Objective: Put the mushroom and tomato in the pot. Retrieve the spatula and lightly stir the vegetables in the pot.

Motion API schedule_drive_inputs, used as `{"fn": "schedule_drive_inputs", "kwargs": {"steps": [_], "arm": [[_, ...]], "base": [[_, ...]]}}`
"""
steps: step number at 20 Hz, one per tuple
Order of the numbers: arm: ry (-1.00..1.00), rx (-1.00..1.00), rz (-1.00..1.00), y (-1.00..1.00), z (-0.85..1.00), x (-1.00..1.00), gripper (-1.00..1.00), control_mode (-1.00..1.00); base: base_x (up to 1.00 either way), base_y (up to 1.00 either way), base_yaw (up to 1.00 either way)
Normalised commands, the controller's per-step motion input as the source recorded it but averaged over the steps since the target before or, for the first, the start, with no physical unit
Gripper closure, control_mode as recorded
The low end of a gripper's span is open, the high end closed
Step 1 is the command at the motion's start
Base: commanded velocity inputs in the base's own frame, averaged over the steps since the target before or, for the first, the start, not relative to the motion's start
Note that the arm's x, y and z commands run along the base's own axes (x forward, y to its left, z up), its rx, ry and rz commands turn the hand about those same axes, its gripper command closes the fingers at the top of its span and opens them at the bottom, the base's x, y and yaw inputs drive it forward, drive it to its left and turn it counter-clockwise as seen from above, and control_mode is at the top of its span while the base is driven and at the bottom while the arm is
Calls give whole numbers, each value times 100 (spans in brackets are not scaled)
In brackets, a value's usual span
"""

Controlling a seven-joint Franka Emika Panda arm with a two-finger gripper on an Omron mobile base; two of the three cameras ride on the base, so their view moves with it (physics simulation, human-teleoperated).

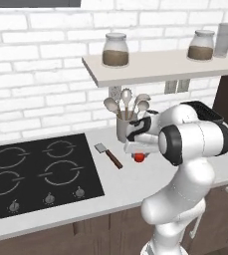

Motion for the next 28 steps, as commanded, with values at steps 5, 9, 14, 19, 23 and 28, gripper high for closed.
{"fn": "schedule_drive_inputs", "kwargs": {"steps": [5,9,14,19,23,28], "arm": [[2,0,2,0,-11,-81,100,-100],[-16,2,4,4,23,-93,100,-100],[-38,2,1,0,97,-86,100,-100],[-35,0,0,0,100,-88,100,-100],[-30,-1,0,0,100,-100,100,-100],[-24,-3,-3,0,100,-82,100,-100]], "base": [[0,0,0],[0,0,0],[0,0,0],[0,0,0],[0,0,0],[0,0,0]]}}
